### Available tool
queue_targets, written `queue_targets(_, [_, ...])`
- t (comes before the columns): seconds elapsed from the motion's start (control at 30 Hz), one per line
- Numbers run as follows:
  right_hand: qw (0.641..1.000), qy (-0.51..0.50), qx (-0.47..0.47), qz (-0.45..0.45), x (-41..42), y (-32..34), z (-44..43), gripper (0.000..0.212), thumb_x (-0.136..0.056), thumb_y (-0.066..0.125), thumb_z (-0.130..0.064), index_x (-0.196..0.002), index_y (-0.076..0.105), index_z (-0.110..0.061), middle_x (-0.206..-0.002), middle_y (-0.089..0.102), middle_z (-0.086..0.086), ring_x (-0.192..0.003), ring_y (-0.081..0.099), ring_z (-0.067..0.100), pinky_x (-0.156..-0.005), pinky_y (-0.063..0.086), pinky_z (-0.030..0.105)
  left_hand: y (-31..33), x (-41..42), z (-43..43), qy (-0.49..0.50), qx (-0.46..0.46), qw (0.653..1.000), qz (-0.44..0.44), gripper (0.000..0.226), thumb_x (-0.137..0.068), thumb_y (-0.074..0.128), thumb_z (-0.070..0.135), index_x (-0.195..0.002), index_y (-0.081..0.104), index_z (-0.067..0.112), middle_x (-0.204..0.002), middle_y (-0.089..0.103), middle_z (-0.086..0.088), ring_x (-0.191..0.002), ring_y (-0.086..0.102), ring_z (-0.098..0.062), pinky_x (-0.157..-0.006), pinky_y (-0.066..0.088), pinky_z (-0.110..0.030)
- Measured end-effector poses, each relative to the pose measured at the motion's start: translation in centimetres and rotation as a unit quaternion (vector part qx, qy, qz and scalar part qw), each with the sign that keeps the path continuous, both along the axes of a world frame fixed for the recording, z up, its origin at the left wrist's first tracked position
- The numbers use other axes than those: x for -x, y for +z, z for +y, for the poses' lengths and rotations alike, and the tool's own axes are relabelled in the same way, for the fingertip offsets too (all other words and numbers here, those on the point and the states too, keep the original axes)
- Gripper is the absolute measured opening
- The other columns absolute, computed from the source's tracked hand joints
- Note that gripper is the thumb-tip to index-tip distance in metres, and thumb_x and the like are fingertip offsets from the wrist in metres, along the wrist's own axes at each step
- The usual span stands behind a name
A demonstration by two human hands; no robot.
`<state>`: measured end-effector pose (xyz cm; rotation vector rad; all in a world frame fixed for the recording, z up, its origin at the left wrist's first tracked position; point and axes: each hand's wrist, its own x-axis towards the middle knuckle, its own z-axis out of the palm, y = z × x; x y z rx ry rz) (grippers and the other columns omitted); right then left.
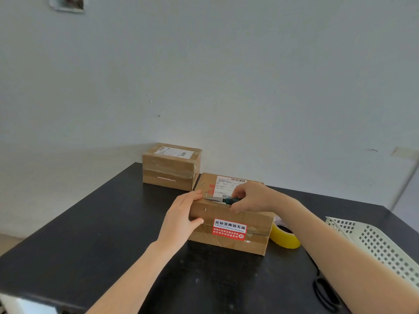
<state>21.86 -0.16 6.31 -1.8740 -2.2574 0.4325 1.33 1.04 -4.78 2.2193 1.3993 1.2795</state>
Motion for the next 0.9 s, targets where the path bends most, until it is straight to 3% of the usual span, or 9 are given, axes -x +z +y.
queue_targets(0.2, [0.999,0.000,-0.040,-0.021,0.02,-0.85,0.15,0.021,-0.083,0.067,-0.033,-0.097,0.062,-0.017,-0.082,0.059,-0.005,-0.075,0.055,0.011,-0.061,0.040,0.015,-0.06,-0.01,0.04,0.002,0.001,1.000,0.000,0.064,-0.075,0.079,0.027,-0.131,0.048,0.029,-0.137,0.049,0.009,-0.125,0.047,-0.010,-0.104,0.030,-0.024])
queue_targets(0.4, [0.999,-0.011,-0.045,-0.003,-0.32,-0.53,0.25,0.026,-0.082,0.068,-0.034,-0.100,0.072,-0.016,-0.090,0.068,-0.001,-0.082,0.060,0.012,-0.075,0.052,0.024,-0.22,-0.11,-0.06,0.004,-0.004,1.000,-0.004,0.064,-0.075,0.079,0.026,-0.131,0.048,0.029,-0.136,0.049,0.009,-0.124,0.047,-0.009,-0.102,0.029,-0.021])
queue_targets(0.77, [0.998,-0.031,-0.054,0.023,-0.50,-0.97,0.15,0.031,-0.082,0.070,-0.037,-0.104,0.073,-0.016,-0.093,0.068,-0.004,-0.086,0.062,0.014,-0.081,0.056,0.027,0.02,-0.22,-0.11,0.008,-0.004,1.000,0.004,0.064,-0.075,0.078,0.026,-0.131,0.048,0.028,-0.136,0.049,0.008,-0.125,0.046,-0.010,-0.103,0.028,-0.021])
queue_targets(0.83, [0.997,-0.038,-0.050,0.033,-0.49,-0.85,0.13,0.030,-0.084,0.070,-0.036,-0.105,0.072,-0.015,-0.093,0.068,-0.003,-0.083,0.061,0.013,-0.078,0.056,0.026,0.03,-0.17,-0.13,0.007,-0.005,1.000,0.004,0.064,-0.075,0.079,0.026,-0.131,0.048,0.028,-0.136,0.049,0.008,-0.125,0.046,-0.010,-0.102,0.027,-0.021])
queue_targets(0.9, [0.993,-0.067,-0.039,0.088,-0.67,-0.64,0.17,0.024,-0.086,0.068,-0.029,-0.106,0.071,-0.015,-0.087,0.068,-0.001,-0.070,0.060,0.009,-0.066,0.055,0.021,0.00,-0.04,-0.13,0.008,-0.005,1.000,0.006,0.063,-0.075,0.079,0.026,-0.130,0.048,0.027,-0.136,0.049,0.008,-0.125,0.046,-0.011,-0.102,0.027,-0.021])
